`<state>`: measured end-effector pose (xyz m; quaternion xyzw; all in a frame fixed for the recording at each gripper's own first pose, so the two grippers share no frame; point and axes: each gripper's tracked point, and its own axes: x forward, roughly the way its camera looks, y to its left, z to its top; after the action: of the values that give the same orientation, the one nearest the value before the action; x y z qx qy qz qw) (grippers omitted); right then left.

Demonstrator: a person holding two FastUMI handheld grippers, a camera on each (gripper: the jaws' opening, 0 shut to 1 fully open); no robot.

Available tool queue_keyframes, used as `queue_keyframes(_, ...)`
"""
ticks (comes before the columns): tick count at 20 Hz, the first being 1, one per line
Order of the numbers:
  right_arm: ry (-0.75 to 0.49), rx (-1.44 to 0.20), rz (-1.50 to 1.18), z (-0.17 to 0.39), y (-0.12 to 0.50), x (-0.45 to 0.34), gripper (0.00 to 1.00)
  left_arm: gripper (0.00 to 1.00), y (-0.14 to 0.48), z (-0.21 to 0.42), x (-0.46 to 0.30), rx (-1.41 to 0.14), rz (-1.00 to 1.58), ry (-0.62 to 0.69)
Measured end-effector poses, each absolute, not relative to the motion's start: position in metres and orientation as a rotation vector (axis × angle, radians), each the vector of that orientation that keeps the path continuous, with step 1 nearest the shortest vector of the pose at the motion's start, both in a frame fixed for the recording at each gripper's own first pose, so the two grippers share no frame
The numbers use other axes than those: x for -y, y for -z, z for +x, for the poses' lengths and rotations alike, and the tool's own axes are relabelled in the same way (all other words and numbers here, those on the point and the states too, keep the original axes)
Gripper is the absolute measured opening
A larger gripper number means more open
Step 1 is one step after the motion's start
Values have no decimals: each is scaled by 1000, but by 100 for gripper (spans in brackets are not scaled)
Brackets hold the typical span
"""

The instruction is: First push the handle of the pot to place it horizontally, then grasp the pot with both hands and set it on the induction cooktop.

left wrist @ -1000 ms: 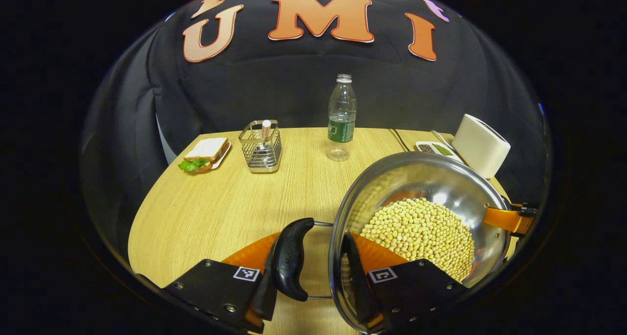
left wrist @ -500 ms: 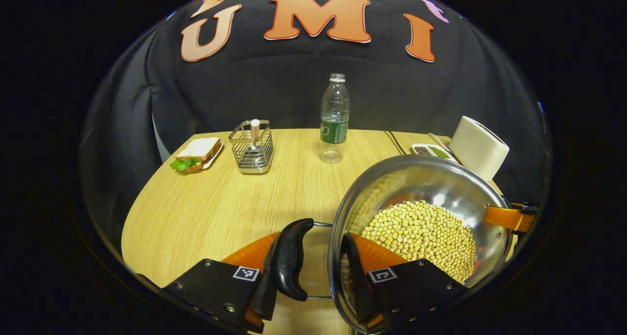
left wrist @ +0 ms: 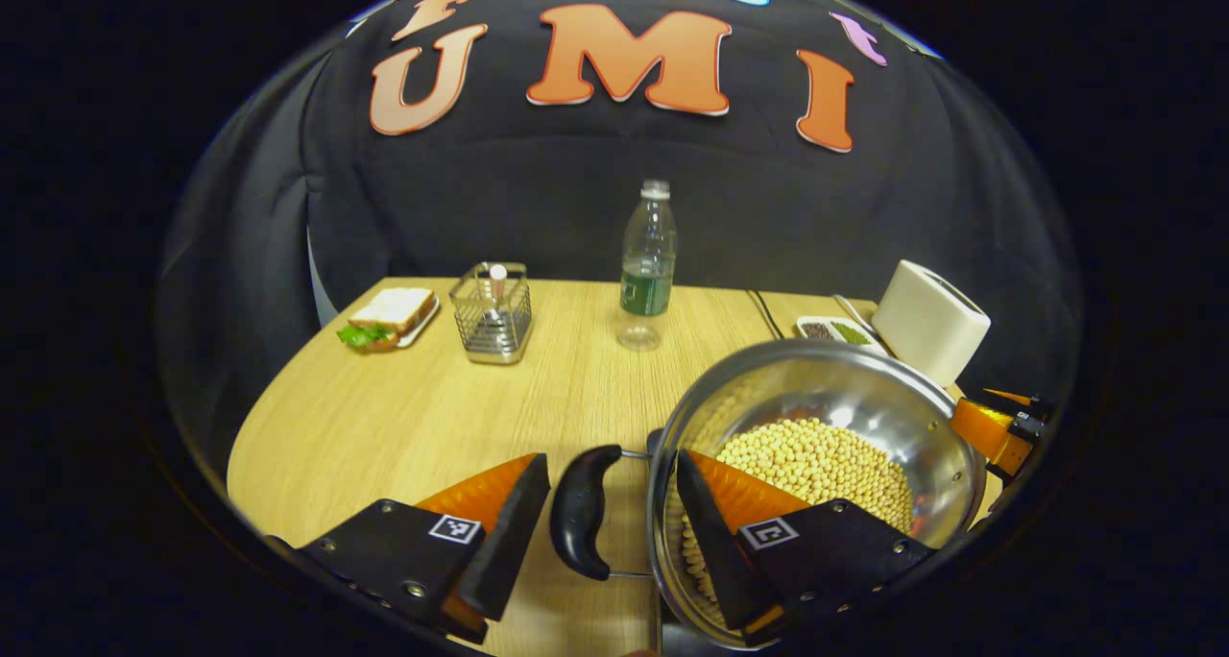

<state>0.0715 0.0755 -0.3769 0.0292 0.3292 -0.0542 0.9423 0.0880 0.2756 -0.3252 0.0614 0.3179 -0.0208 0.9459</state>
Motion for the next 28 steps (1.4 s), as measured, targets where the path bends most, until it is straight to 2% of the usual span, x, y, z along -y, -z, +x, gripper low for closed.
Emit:
queue_keyframes(1,97,-615,45,75,357,-79,77,86,303,93,-278,-580,134,38)
queue_keyframes(6,5,-374,27,82,252,-111,93,85,178,84,-289,-317,161,-1)
queue_keyframes(10,-66,-271,31,71,185,-135,94,84,82,67,-302,-173,82,-20)
queue_keyframes(11,-79,-244,28,68,173,-140,97,83,61,64,-309,-137,76,-32)
queue_keyframes(12,-87,-219,26,66,160,-144,94,85,43,60,-315,-108,70,-39)
queue_keyframes(19,-127,-119,33,50,106,-149,95,82,-52,25,-353,34,39,-90)
queue_keyframes(21,-112,-100,28,53,92,-136,98,81,-66,19,-360,71,32,-100)
queue_keyframes(26,-170,-33,-5,55,41,-106,95,81,-99,-2,-372,136,10,-114)
queue_keyframes(27,-169,-18,-10,54,27,-95,93,84,-108,-5,-374,153,15,-114)
queue_keyframes(28,-165,-4,-7,55,15,-86,97,82,-115,-10,-374,168,22,-121)
